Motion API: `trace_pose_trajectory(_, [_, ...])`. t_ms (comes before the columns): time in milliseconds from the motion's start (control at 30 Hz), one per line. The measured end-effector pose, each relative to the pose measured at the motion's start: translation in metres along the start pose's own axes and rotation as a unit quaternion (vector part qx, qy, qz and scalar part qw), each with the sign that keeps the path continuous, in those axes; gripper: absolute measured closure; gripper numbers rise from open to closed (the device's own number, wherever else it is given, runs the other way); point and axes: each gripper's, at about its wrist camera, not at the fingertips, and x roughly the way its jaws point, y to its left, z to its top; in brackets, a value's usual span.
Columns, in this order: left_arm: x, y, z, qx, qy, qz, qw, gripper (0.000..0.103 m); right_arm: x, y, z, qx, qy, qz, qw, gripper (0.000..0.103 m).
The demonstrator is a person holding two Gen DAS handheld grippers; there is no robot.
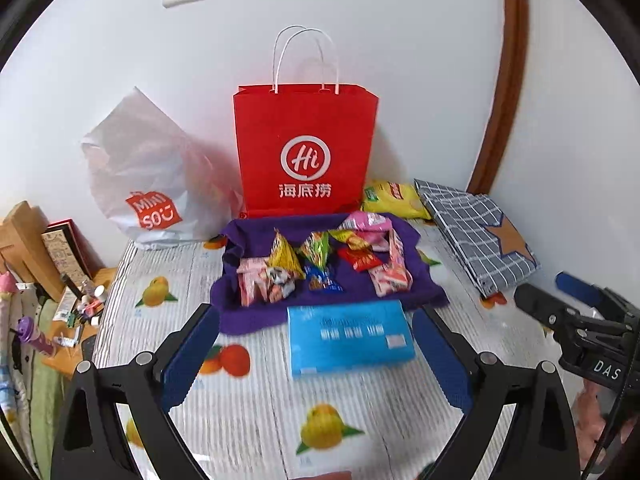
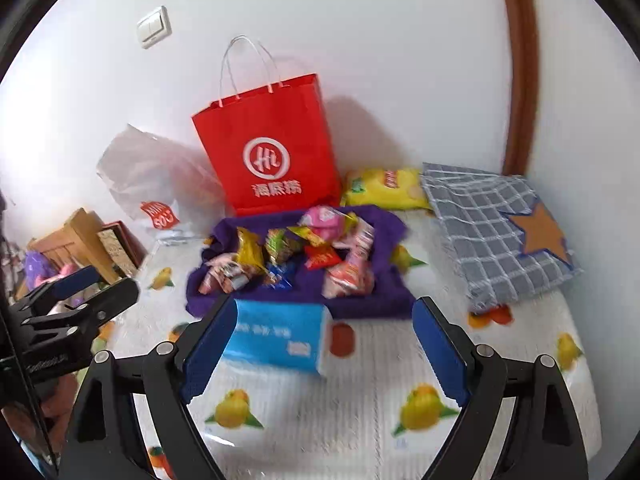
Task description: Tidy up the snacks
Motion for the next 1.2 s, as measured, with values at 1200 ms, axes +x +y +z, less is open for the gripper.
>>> trace_pose_trajectory(1200, [-0.078,-0.028,-0.079,-0.013,-0.027,0.016,0.9994,0.005,-0.102,-0.008,-0.100,-0.017,-0.048,-0.051,0.997,0.000])
